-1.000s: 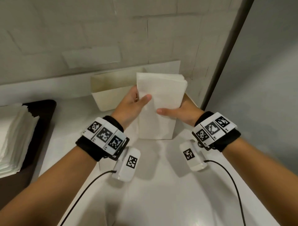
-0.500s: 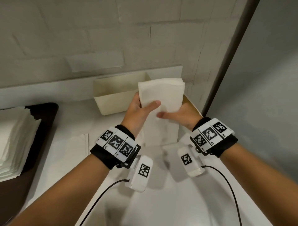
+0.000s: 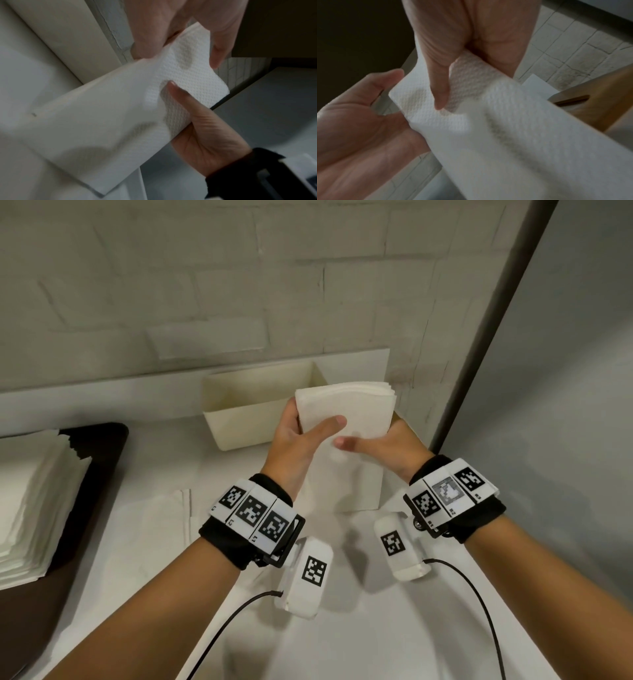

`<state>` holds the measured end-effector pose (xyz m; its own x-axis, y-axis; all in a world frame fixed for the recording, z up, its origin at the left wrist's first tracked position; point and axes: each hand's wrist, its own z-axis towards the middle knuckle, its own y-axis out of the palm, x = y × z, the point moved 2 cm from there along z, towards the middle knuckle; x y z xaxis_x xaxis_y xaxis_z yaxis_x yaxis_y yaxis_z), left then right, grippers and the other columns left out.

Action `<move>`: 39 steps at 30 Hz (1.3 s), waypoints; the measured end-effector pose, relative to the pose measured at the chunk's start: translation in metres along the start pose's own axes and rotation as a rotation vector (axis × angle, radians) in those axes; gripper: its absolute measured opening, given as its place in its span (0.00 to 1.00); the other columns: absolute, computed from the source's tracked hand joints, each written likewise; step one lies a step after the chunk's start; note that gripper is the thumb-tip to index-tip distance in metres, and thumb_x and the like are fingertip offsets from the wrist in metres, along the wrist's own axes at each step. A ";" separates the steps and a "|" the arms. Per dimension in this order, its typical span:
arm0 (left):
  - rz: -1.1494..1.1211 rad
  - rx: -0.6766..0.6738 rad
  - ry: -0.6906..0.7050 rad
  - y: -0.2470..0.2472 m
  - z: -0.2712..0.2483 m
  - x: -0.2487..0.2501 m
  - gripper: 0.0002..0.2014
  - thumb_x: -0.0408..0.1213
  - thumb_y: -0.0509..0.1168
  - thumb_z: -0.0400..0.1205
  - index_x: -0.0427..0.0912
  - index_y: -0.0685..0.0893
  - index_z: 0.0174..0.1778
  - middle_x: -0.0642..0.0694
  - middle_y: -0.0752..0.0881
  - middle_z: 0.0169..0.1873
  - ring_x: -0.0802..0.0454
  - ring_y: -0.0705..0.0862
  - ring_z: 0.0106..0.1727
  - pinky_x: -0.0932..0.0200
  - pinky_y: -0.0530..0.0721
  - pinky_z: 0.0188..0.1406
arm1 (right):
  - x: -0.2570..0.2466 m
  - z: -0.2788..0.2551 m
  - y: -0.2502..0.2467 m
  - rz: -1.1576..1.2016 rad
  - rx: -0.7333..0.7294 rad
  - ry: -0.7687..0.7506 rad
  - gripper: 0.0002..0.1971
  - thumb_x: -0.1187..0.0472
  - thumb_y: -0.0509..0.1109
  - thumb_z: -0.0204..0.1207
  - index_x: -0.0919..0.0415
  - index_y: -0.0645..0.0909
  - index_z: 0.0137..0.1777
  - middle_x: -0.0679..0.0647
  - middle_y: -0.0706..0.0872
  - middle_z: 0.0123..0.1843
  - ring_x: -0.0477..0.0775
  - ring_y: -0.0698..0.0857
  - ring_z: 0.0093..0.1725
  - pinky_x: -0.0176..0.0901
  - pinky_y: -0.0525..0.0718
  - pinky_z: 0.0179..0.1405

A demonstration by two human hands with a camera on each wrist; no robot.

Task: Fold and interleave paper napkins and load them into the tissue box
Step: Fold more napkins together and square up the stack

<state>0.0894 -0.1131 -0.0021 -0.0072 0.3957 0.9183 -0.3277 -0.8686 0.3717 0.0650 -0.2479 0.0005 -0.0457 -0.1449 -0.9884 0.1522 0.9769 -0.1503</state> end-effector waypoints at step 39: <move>0.648 -0.277 -0.481 -0.075 -0.026 -0.035 0.22 0.32 0.79 0.64 0.51 0.84 0.51 0.50 0.88 0.43 0.56 0.86 0.43 0.67 0.83 0.31 | 0.070 -0.037 -0.058 -0.143 -0.238 0.386 0.23 0.66 0.81 0.62 0.51 0.83 0.56 0.53 0.88 0.56 0.52 0.85 0.57 0.46 0.85 0.52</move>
<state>0.0895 -0.0541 -0.0657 0.1088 -0.3784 0.9192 -0.6176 -0.7504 -0.2358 0.0169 -0.3089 -0.0589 -0.4205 -0.2555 -0.8706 -0.1109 0.9668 -0.2302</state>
